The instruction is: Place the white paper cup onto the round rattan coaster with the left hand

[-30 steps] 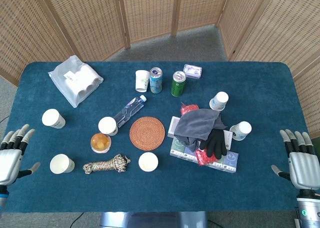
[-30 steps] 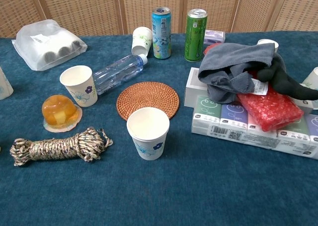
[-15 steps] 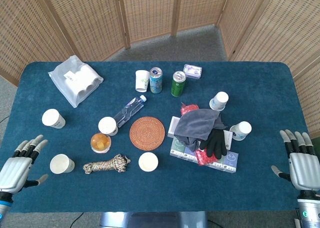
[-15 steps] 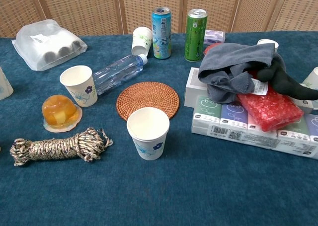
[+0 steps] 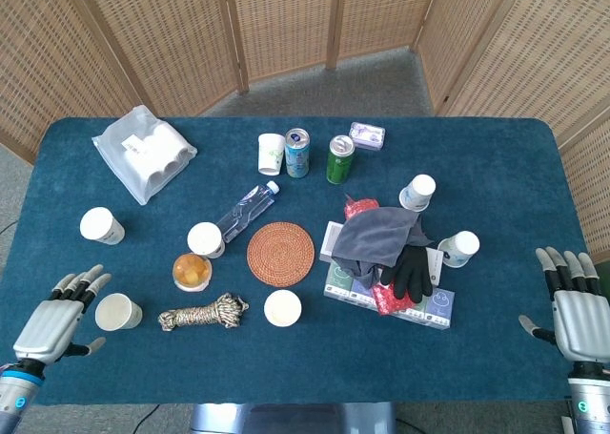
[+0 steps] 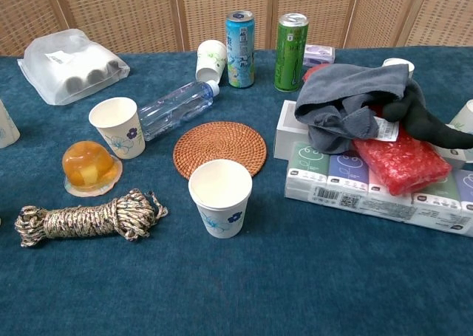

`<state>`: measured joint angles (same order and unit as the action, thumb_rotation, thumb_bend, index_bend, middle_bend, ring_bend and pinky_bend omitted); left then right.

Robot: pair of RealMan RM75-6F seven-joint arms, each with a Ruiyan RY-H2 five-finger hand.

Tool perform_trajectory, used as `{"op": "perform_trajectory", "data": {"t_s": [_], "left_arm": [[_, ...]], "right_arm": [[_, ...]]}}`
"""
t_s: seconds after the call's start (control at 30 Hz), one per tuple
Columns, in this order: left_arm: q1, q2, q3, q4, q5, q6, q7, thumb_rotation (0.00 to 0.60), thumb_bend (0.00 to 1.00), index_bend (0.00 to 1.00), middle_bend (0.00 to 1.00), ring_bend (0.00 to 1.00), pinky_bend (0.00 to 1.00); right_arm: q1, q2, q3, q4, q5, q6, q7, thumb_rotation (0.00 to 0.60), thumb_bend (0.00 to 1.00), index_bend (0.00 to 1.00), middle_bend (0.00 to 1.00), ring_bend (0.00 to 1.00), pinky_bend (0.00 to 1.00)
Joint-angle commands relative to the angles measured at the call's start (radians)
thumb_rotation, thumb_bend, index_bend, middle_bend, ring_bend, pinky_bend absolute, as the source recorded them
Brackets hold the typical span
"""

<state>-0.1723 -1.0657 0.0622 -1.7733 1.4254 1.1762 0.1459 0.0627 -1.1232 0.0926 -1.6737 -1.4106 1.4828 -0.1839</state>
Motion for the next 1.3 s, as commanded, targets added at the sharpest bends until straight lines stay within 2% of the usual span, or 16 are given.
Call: {"op": "perform_trajectory", "data": {"t_s": [0.03,0.5,0.6,0.63,0.77,0.87,1.1,1.3], "left_arm": [[-0.010,-0.015,-0.001,0.003,-0.021,-0.018,0.012,0.600,0.26,0.00,0.00,0.00,0.00],[-0.041,-0.063,-0.023,0.003,-0.096,-0.050,0.066,0.600,0.26,0.00,0.01,0.01,0.00],[-0.048,-0.070,-0.027,-0.007,-0.127,-0.058,0.095,0.600,0.27,0.02,0.18,0.17,0.07],[-0.050,-0.075,-0.028,-0.006,-0.132,-0.057,0.106,0.600,0.28,0.05,0.23,0.23,0.12],[-0.064,-0.094,-0.025,-0.004,-0.145,-0.075,0.134,0.600,0.28,0.16,0.36,0.41,0.31],[-0.071,-0.108,-0.023,0.003,-0.149,-0.078,0.154,0.600,0.29,0.22,0.43,0.48,0.34],[-0.066,-0.117,-0.030,0.004,-0.151,-0.046,0.152,0.600,0.30,0.23,0.44,0.49,0.35],[-0.068,-0.101,-0.055,-0.008,-0.126,-0.013,0.090,0.600,0.30,0.23,0.43,0.48,0.35]], "right_arm": [[0.000,0.001,0.000,0.000,0.001,-0.001,0.003,0.600,0.02,0.00,0.00,0.00,0.00],[0.000,0.004,0.001,0.002,0.002,-0.002,0.005,0.600,0.01,0.00,0.00,0.00,0.00],[0.001,0.003,0.001,0.004,0.006,-0.006,0.006,0.600,0.02,0.00,0.00,0.00,0.00],[0.001,0.003,0.001,0.004,0.006,-0.007,0.006,0.600,0.02,0.00,0.00,0.00,0.00],[0.002,0.004,0.001,0.003,0.005,-0.008,0.008,0.600,0.02,0.00,0.00,0.00,0.00],[0.001,0.005,0.002,0.003,0.007,-0.007,0.011,0.600,0.02,0.00,0.00,0.00,0.00],[0.001,0.007,0.003,0.005,0.012,-0.010,0.011,0.600,0.02,0.00,0.00,0.00,0.00],[0.002,0.008,0.000,0.001,0.011,-0.014,0.007,0.600,0.02,0.00,0.00,0.00,0.00]]}}
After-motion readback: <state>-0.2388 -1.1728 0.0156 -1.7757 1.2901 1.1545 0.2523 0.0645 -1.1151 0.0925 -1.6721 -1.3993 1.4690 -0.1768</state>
